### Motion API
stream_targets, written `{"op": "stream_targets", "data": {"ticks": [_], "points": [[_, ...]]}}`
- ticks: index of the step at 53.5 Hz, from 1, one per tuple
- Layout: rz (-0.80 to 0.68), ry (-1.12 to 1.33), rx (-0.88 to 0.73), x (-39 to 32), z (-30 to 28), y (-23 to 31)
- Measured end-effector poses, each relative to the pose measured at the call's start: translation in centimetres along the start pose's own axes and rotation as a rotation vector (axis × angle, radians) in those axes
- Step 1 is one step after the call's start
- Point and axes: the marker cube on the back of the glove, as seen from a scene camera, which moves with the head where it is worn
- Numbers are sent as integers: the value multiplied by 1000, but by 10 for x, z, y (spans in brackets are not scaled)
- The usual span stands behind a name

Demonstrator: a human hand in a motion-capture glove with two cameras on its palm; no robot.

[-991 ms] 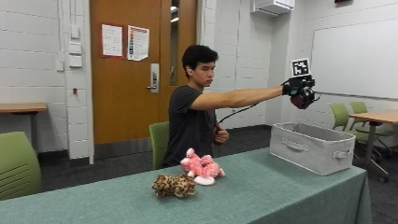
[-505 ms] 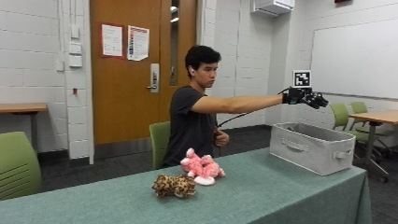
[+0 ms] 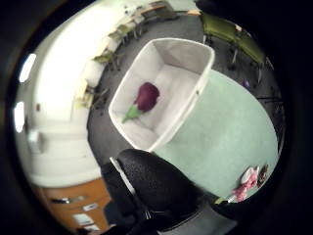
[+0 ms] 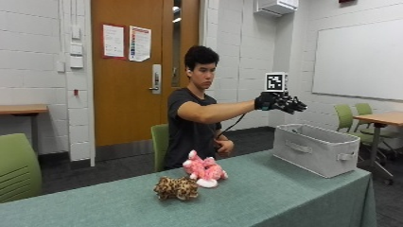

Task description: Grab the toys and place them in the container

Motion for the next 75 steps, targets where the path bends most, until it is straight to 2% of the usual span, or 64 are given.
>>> {"op": "stream_targets", "data": {"ticks": [8,16,32,42,56,75], "points": [[-16,-16,14,41,1,49],[128,-29,18,115,4,97],[243,-53,-13,207,45,175],[298,-39,-127,235,105,198],[338,-46,-241,255,188,202],[340,-96,-334,253,227,218]]}}
